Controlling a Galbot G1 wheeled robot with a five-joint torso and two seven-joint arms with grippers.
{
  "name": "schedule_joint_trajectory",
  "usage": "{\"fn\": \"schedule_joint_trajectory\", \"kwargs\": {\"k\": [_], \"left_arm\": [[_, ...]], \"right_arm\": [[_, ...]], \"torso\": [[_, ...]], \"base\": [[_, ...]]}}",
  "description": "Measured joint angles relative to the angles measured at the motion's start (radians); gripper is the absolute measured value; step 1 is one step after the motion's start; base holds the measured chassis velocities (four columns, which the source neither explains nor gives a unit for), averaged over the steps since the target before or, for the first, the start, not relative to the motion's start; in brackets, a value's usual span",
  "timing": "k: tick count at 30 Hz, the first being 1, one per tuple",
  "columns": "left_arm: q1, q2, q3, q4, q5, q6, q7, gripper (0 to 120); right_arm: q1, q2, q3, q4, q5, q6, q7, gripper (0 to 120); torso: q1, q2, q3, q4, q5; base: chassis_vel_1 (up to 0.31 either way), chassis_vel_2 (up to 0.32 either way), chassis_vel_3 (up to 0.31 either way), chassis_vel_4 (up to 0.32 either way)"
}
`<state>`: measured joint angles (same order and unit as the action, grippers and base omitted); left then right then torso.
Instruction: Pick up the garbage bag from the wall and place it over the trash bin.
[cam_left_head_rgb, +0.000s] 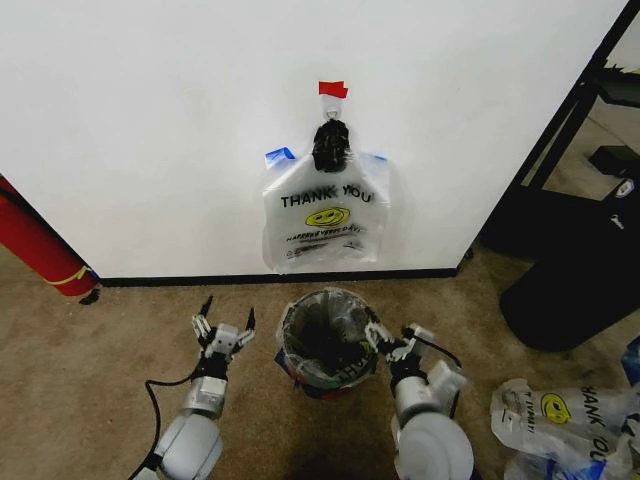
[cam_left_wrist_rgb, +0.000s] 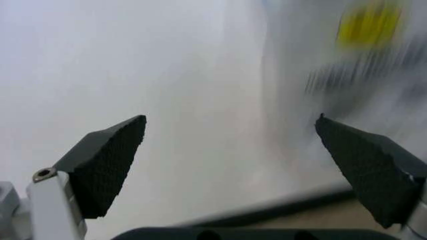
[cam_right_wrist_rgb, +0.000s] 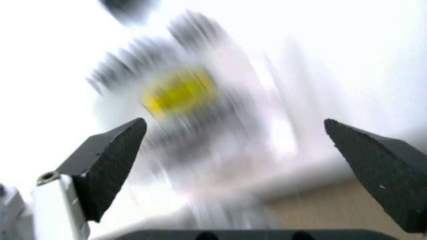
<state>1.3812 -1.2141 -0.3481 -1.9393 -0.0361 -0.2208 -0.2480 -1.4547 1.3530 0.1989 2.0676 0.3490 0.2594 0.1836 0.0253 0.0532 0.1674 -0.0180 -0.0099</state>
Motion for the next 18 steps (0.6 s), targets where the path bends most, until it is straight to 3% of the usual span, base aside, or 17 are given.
{"fn": "schedule_joint_trajectory", "kwargs": {"k": [4,8,12,15,18], "left_arm": [[0.02,-0.059,-0.034,-0.102,-0.193,-0.135,0.162,100],[0.043,-0.098,-0.053,-0.164,-0.244,-0.155,0.189,100],[0.071,-0.116,-0.09,-0.18,-0.232,-0.197,0.233,100],[0.077,-0.121,-0.112,-0.166,-0.213,-0.231,0.252,100],[0.091,-0.116,-0.131,-0.162,-0.201,-0.255,0.266,100]], "right_arm": [[-0.015,0.056,0.138,-0.003,-0.337,0.265,-0.181,100],[-0.085,0.127,0.251,0.031,-0.484,0.363,-0.301,100],[-0.185,0.244,0.352,0.089,-0.511,0.386,-0.349,100],[-0.206,0.257,0.372,0.106,-0.457,0.367,-0.323,100],[-0.246,0.261,0.355,0.145,-0.403,0.288,-0.196,100]], "torso": [[0.0,0.0,0.0,0.0001,-0.0002],[0.0,0.0,0.0,-0.0001,0.0],[0.0,0.0,0.0,-0.0003,-0.0002],[0.0,0.0,0.0,0.0,-0.0003],[0.0,0.0,0.0,-0.0002,-0.0003]], "base": [[0.0,0.0,0.0,0.0],[0.0,0.0,0.0,0.0],[0.0,0.0,0.0,0.0],[0.0,0.0,0.0,0.0],[0.0,0.0,0.0,0.0]]}}
